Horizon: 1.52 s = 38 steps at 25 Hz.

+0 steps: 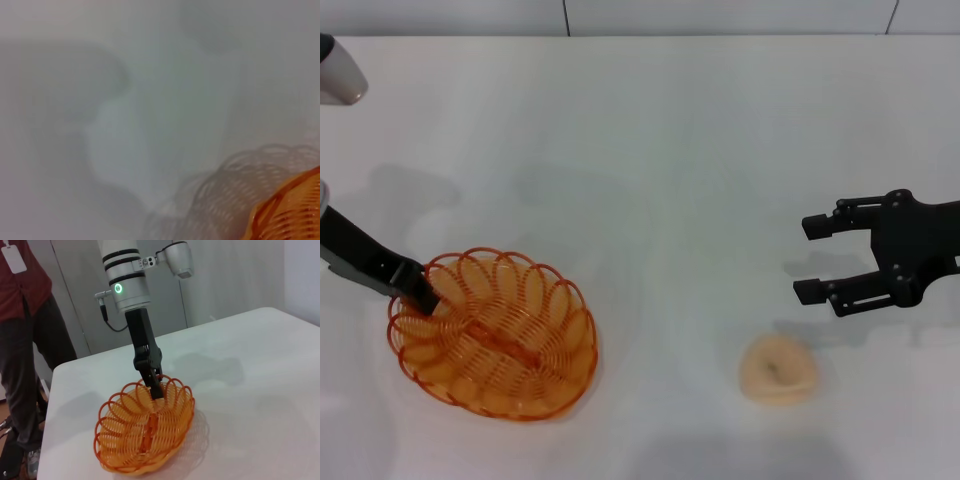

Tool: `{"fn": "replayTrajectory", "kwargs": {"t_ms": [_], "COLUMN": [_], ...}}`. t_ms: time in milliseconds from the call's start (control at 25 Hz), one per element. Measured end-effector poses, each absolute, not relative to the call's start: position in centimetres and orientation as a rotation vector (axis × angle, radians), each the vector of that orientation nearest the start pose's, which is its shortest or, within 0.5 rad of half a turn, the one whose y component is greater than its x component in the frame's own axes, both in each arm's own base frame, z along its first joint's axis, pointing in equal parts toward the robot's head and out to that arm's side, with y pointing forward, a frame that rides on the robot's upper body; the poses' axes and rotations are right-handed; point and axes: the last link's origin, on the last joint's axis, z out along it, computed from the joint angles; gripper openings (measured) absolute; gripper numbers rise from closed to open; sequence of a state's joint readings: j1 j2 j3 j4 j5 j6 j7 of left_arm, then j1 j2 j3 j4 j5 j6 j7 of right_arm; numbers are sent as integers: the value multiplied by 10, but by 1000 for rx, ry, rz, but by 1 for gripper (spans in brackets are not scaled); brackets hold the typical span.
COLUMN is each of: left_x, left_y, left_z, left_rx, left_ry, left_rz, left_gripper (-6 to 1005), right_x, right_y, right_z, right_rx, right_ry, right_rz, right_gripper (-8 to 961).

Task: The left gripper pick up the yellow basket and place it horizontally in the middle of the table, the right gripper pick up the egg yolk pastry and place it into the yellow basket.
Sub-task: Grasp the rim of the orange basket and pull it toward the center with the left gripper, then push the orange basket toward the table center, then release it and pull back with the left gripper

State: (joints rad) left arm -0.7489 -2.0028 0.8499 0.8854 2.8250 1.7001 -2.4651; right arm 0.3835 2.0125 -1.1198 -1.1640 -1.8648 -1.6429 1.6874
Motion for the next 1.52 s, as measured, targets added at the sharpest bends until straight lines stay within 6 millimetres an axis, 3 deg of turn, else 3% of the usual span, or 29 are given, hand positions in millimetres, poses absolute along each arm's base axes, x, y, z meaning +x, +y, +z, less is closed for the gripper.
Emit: {"fn": "replayTrajectory", "kwargs": {"t_ms": [280, 680, 1280, 1520], "left_x": [-266, -251, -238, -235], "left_y": [360, 368, 379, 379], "left_z": [48, 59, 47, 41], "left_rx": [-2412, -2434, -2245, -2183], "left_ry": [-1545, -1569, -1845, -1948], "left_rz": [563, 346, 84, 56], "left_gripper": [114, 93, 87, 89], "right_x": [214, 213, 211, 210], "right_y": [313, 314, 314, 312], "right_z": [35, 35, 37, 37], "right_rx": [-2952, -2949, -2943, -2953], "right_ry": [390, 391, 387, 382], "right_rz": [442, 457, 490, 502], "right_gripper": [797, 798, 798, 798]}}
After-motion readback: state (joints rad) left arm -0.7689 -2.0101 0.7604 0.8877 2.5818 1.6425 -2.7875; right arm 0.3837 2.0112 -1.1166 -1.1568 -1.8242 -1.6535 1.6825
